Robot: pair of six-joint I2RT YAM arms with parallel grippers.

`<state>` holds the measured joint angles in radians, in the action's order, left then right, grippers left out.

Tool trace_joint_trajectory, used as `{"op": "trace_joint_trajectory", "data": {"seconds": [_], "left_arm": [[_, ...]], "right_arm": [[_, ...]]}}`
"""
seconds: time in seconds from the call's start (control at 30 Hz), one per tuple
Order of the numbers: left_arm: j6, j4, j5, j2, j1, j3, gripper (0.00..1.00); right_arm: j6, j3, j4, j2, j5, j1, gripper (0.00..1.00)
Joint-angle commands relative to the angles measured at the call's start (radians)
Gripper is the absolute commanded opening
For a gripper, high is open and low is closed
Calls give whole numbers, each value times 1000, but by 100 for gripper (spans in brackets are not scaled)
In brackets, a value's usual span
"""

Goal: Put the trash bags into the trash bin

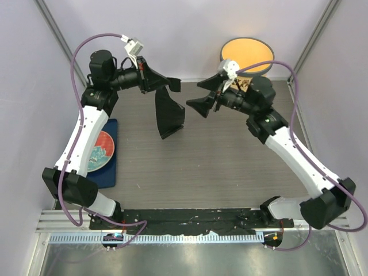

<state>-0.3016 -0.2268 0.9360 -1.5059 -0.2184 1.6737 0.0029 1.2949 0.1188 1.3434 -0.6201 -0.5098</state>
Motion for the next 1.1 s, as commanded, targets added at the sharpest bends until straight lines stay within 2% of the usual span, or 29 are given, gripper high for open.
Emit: {"op": "trace_joint_trajectory", "data": {"seconds": [0.0, 0.1, 0.3, 0.33, 0.4, 0.5, 0.57, 0.6, 0.63, 0.67, 0.87, 0.93, 0.97, 1.0, 1.07], "left_arm": [[-88, 171, 201, 21, -32, -46, 0], [-184, 303, 221, 30, -62, -94, 0], [-237, 356, 238, 24, -125, -92, 0], [-235, 356, 241, 27, -142, -92, 0], [-235, 354, 256, 27, -156, -91, 0], [-232, 319, 247, 29, -173, -86, 0], [-228, 308, 241, 32, -180, -85, 0], [-226, 304, 238, 33, -183, -81, 0], [-226, 300, 238, 33, -188, -72, 0], [-225, 297, 239, 32, -191, -68, 0], [-157, 181, 212, 38, -200, -26, 0], [-137, 170, 181, 47, -200, -31, 0], [-134, 175, 179, 52, -200, -32, 0], [-131, 184, 179, 52, -200, -28, 0], [-129, 184, 185, 49, -200, -25, 0]], "right_arm": [[-29, 43, -140, -41, 28, 5, 86], [-41, 73, -186, -46, -3, 7, 84], [-92, 47, -209, -93, -14, -6, 83], [-102, 53, -214, -90, 0, -7, 81], [-113, 61, -214, -89, 45, -9, 69], [-110, 84, -203, -105, 57, -9, 60], [-110, 86, -197, -119, 51, -9, 40], [-109, 81, -196, -131, 49, -9, 26], [-122, 81, -199, -141, 51, -9, 4], [-129, 75, -199, -150, 62, -9, 1], [-185, 75, -194, -219, 138, -9, 1], [-210, 81, -255, -227, 143, -9, 2], [-257, 81, -284, -233, 137, -9, 39], [-280, 66, -310, -242, 129, -9, 52], [-320, 49, -369, -268, 96, -9, 59]]}}
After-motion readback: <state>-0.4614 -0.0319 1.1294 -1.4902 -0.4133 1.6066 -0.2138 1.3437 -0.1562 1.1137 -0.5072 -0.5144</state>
